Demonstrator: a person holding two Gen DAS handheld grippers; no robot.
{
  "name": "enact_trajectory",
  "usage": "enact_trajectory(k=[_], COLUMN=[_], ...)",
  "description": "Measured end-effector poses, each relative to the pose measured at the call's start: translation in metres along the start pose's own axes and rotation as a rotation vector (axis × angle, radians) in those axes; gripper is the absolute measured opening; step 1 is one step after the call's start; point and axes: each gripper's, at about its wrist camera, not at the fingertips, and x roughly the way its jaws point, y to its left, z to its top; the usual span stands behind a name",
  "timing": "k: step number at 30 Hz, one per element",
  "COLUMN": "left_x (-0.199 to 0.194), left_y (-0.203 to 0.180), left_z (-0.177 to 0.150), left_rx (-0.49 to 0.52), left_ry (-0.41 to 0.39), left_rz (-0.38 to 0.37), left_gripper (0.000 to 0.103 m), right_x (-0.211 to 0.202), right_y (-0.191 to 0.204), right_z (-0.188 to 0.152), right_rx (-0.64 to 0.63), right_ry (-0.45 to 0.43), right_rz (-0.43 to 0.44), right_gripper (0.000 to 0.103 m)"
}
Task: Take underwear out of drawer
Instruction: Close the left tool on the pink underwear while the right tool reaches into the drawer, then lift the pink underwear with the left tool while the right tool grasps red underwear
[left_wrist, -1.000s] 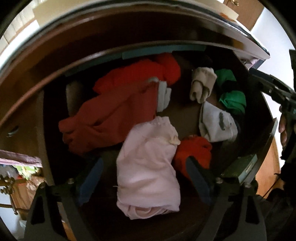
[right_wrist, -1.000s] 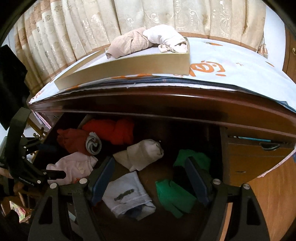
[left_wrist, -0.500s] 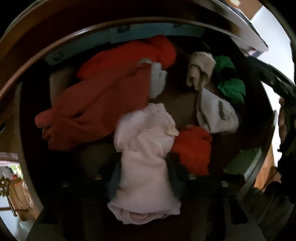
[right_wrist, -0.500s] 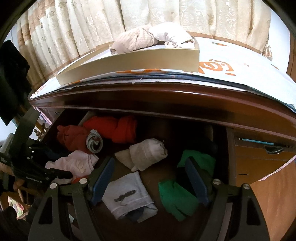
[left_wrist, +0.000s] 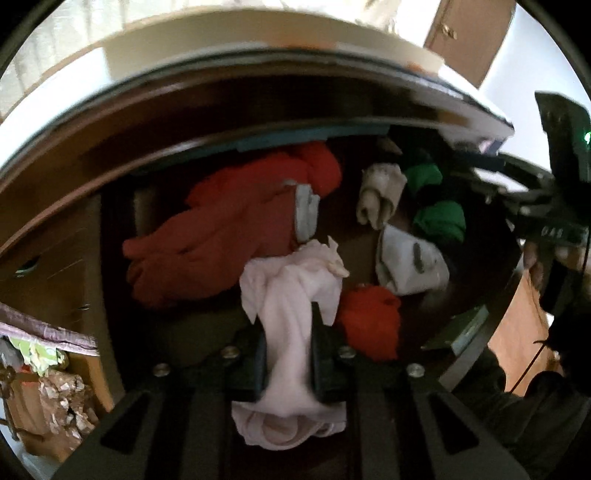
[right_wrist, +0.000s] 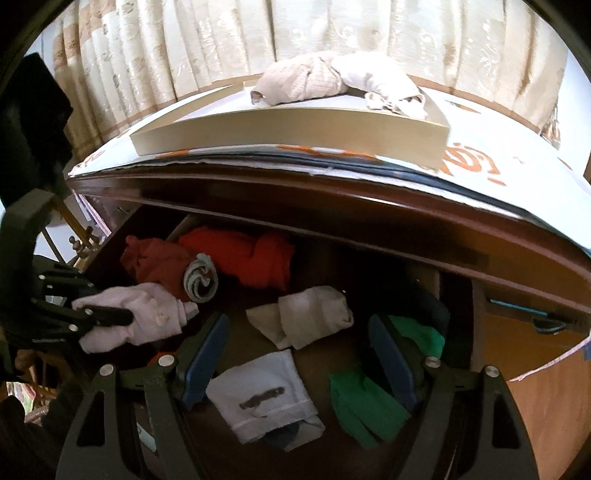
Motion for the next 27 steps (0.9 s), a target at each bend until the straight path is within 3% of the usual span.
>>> enact_trajectory(k=[9, 16, 20, 27], left_x=[-0.038, -0.062, -0.068, -0.079], left_y=[0.021, 0.016, 0.013, 0.026], left_z=[0.004, 0.000, -0.001, -0.006], left_rx=[-0.053, -0.053, -0.044, -0.092], left_ry=[-0.170, -0.289, -0.328, -0.363], left_rz=[0.009, 0.092, 0.139, 0.151], left_gripper=[0.016, 0.016, 0.016, 0.016], right_x=[0.004, 0.011, 0.018, 0.035], right_y=[0.027, 0.046, 0.065, 0.106], right_z=[0.007, 0.016, 0.022, 0.035], right_rx=[-0.121, -0.208, -0.278, -0.416], right_ry=[0.005, 0.013, 0.021, 0.040], right_rz=[0.020, 0.032, 0.055, 0.098], right_gripper=[0.080, 0.080, 0.080, 0.080])
